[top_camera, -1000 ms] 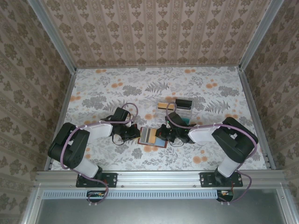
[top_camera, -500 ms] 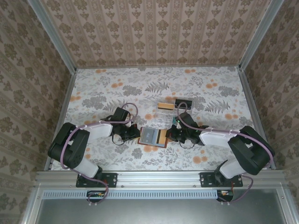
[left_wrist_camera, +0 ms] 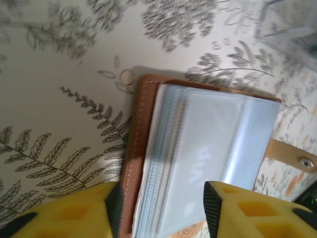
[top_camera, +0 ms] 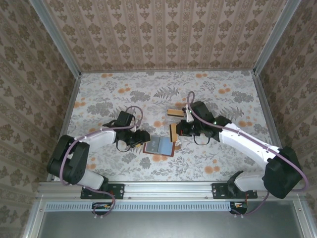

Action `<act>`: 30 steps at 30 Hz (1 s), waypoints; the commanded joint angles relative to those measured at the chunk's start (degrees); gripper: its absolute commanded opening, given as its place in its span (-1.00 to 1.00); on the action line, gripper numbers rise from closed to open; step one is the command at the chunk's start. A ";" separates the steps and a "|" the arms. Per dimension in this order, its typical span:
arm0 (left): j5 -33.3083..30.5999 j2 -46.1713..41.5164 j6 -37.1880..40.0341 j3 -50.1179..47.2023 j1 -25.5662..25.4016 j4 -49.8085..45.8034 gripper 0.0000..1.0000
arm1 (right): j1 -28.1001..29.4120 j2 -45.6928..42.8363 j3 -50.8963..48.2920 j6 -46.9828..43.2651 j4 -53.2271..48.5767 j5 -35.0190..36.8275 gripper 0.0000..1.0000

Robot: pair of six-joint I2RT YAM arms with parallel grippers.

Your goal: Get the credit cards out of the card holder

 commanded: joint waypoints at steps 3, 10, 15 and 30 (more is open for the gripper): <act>-0.89 -4.93 0.57 3.26 0.79 -3.33 0.50 | -0.38 5.24 13.80 -17.38 -16.78 5.39 -1.00; -1.46 -9.79 0.71 2.99 4.81 -4.09 1.00 | -0.14 11.56 26.80 -35.06 -22.57 10.29 -1.00; -1.01 -11.52 0.79 2.19 6.12 -3.98 1.00 | 0.30 15.19 32.41 -47.24 -23.72 15.18 -1.00; -0.97 -12.17 2.11 3.25 8.38 -5.44 1.00 | 5.80 23.77 35.04 -71.33 -22.86 30.76 -1.00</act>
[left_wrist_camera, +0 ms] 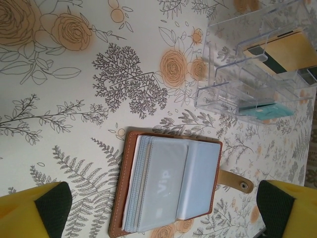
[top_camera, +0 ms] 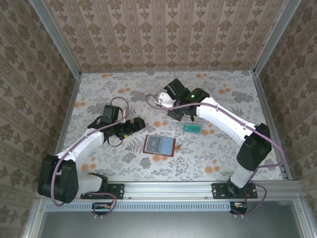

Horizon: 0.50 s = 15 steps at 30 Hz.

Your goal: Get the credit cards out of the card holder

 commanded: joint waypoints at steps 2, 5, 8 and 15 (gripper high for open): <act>0.27 -0.40 1.58 0.99 0.62 -1.78 1.00 | 1.05 1.86 -1.13 -8.67 0.86 6.32 -1.00; 0.27 -0.40 1.57 0.95 0.78 -1.69 1.00 | 1.21 2.53 -2.50 -10.38 2.16 7.34 -1.00; 0.18 -0.40 1.61 0.87 0.87 -1.66 1.00 | 1.25 3.10 -3.48 -11.37 3.22 7.61 -1.00; 0.29 -0.44 1.57 0.78 1.05 -1.81 1.00 | 1.25 4.48 -4.81 -13.08 6.01 9.05 -1.00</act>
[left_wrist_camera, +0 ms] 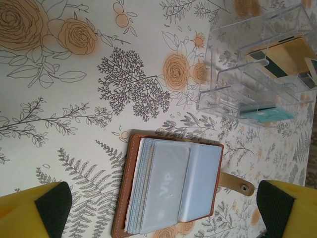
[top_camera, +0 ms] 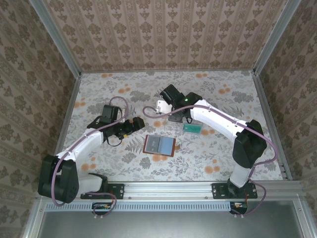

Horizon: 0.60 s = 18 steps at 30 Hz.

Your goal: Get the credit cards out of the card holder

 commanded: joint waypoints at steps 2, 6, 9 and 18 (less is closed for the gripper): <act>0.25 -0.48 1.39 0.69 0.53 -1.86 1.00 | 0.22 1.84 -0.82 -2.48 1.87 2.25 -1.00; 0.25 -0.58 1.40 0.44 0.68 -1.95 1.00 | 0.23 2.71 -1.59 -2.82 3.23 2.61 -1.00; 0.21 -0.66 1.39 0.43 0.72 -1.90 1.00 | 0.23 3.34 -2.29 -2.97 4.45 3.11 -1.00; 0.43 -0.77 1.36 0.32 0.87 -1.97 1.00 | 0.04 3.80 -5.06 -3.98 6.94 4.48 -1.00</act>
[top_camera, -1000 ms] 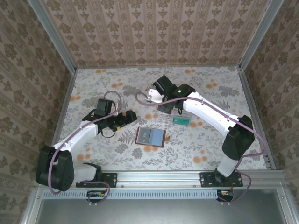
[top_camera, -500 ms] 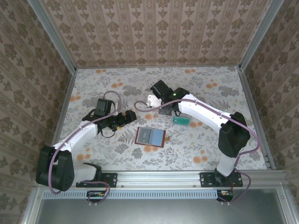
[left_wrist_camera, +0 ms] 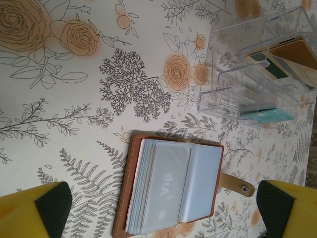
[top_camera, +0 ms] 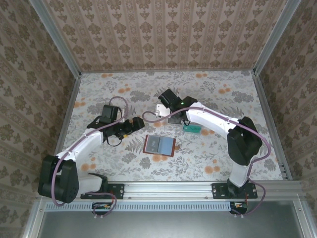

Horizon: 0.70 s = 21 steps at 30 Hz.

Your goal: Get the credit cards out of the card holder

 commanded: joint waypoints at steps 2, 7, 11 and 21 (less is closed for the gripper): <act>0.43 -0.76 1.32 0.32 0.65 -1.98 1.00 | 0.05 1.16 -1.24 -1.21 1.47 1.97 -1.00; 0.51 -0.84 1.37 0.41 0.72 -2.21 1.00 | 0.03 2.13 -1.24 -0.95 1.90 2.26 -1.00; 0.42 -1.34 1.50 0.36 0.86 -2.58 1.00 | 0.06 2.91 -0.76 -0.44 2.30 2.17 -1.00; 0.42 -1.72 1.39 -0.26 1.03 -2.60 1.00 | 0.06 3.29 -0.95 1.16 3.27 3.69 -0.65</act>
